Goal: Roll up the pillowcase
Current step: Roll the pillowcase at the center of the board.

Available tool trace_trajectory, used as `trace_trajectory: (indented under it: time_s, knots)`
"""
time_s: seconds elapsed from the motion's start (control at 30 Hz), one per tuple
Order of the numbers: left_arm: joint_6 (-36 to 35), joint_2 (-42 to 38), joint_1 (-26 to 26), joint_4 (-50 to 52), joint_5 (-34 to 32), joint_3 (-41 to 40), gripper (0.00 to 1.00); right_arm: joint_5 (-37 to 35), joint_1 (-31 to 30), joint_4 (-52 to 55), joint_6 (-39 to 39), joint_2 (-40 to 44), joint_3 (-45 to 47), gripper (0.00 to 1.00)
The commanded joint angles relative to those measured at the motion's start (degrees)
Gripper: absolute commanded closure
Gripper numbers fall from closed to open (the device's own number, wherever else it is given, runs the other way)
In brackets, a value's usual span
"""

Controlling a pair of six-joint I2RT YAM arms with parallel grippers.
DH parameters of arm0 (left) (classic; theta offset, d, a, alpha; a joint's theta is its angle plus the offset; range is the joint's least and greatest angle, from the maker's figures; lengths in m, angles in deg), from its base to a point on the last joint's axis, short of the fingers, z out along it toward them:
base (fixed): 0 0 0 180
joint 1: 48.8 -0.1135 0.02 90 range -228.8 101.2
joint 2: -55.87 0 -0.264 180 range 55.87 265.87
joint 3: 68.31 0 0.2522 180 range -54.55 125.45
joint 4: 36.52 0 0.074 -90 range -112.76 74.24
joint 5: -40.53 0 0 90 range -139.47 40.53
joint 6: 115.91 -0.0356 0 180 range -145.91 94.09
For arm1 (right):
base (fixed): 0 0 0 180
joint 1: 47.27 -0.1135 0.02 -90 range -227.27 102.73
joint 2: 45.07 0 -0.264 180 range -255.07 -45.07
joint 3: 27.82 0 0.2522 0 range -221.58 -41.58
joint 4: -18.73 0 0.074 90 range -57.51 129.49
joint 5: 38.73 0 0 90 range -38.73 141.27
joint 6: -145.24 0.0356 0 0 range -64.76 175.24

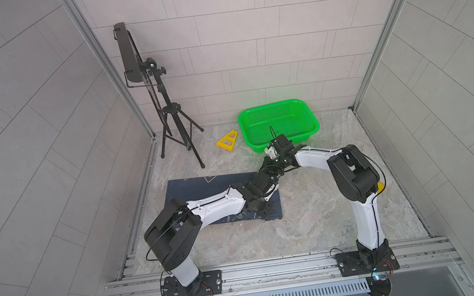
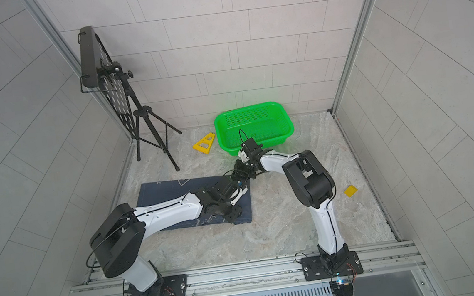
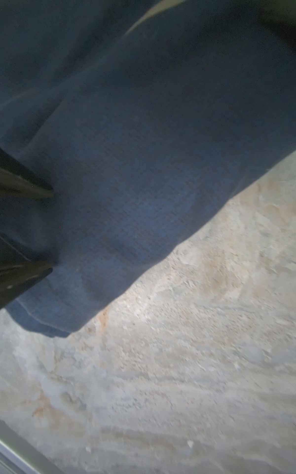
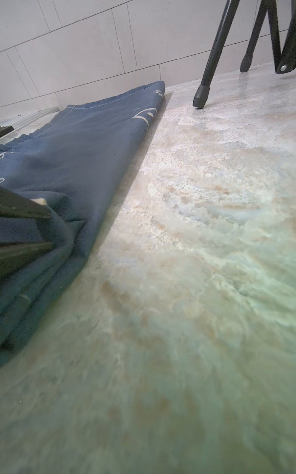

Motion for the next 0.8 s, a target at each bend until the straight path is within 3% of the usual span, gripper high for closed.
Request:
trace_trajectory:
  time_s: [0.0, 0.2, 0.6, 0.77]
  knots:
    - [-2.3, -1.3, 0.1, 3.7, -3.0, -1.4, 0.52, -2.2, 0.3, -0.8, -4.0, -0.9, 0.7, 0.77]
    - [-2.6, -1.6, 0.0, 4.1, -5.3, -3.8, 0.52, -2.4, 1.8, -0.9, -6.6, 1.2, 0.7, 0.74]
    - [-0.5, -4.4, -0.3, 3.2, -1.3, -1.8, 0.51, 0.4, 3.7, 1.2, -8.5, 10.3, 6.4, 0.69]
    - [0.6, -6.6, -1.0, 5.3, -0.1, 0.4, 0.5, -0.1, 3.8, 0.4, -8.9, 10.3, 9.8, 0.7]
